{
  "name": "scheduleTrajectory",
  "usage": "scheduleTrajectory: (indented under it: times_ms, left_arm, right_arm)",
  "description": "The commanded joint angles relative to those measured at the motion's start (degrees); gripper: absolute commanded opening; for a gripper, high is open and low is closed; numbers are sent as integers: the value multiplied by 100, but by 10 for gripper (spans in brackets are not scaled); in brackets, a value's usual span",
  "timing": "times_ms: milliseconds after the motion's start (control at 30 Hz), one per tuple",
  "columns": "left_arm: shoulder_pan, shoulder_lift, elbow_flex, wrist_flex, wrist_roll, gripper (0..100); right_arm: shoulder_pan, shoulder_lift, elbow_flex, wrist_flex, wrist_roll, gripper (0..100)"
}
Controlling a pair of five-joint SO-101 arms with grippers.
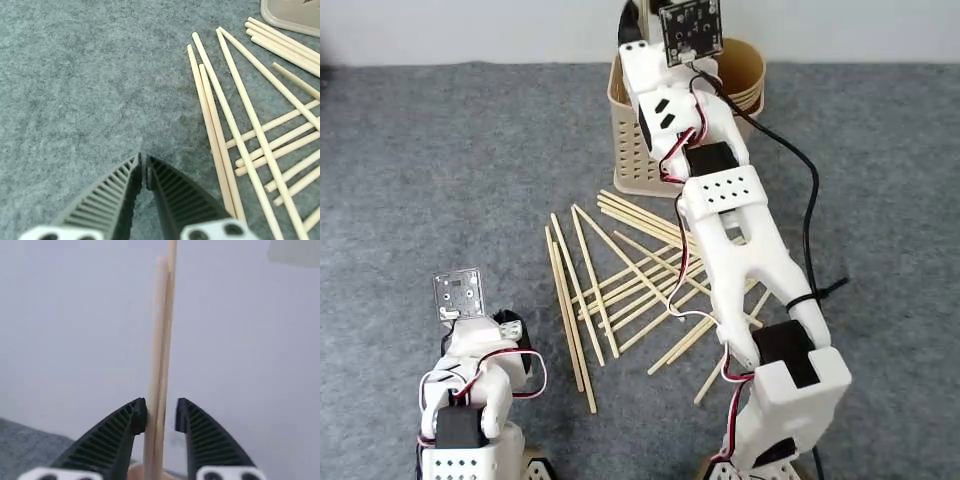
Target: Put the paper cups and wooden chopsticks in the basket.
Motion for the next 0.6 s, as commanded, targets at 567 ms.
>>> scheduleTrajectory:
  times_ms: [567]
  left_arm:
    - [-9,-79,-110,18,-26,14]
  right_arm:
    - [-690,-1657,-237,5490,-501,205]
